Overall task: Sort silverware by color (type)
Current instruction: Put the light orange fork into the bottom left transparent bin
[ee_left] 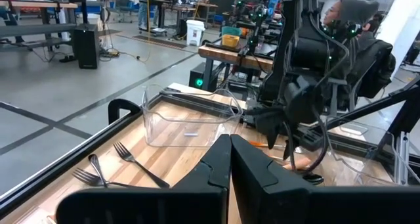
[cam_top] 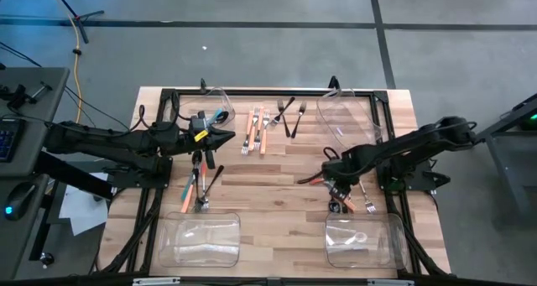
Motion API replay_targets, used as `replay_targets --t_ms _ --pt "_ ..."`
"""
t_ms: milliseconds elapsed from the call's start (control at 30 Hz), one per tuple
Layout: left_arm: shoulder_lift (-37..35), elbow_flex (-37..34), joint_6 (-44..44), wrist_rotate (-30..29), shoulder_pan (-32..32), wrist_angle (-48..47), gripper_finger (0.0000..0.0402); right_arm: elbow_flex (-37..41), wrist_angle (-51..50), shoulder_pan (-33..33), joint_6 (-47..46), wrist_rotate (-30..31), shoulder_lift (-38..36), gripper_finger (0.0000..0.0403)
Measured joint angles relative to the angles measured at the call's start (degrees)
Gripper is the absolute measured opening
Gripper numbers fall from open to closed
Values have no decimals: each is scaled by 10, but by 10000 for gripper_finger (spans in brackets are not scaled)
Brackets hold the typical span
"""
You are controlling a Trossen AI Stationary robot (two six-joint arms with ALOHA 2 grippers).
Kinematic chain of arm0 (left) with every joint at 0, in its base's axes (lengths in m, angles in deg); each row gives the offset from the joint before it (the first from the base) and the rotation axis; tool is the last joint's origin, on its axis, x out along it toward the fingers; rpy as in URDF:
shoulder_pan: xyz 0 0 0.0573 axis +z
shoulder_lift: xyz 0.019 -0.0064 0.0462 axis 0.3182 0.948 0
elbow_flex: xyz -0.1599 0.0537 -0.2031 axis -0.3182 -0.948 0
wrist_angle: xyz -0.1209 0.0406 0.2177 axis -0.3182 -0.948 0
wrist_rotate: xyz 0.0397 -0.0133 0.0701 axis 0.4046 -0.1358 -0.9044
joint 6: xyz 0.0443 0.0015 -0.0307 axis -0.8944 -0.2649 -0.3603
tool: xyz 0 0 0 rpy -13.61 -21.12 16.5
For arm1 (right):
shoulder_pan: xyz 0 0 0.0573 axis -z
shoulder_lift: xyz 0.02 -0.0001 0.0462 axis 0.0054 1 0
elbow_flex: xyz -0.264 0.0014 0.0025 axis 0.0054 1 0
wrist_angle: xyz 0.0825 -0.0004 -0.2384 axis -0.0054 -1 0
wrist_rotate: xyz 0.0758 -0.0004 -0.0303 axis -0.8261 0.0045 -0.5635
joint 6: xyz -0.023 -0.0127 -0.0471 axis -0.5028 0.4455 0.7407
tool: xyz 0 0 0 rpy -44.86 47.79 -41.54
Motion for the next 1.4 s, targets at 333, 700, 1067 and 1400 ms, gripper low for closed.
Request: replay_targets --t_ms 333,700,1067,1400 --pt "0 0 0 -1 0 0 0 0 63 -30 0 3 46 173" --pt "0 0 0 -7 0 1 0 -2 68 -34 0 12 79 169" --pt "0 0 0 -13 0 1 0 -1 68 -34 29 39 80 169" --pt "0 0 0 -13 0 1 0 0 69 -33 18 39 81 170"
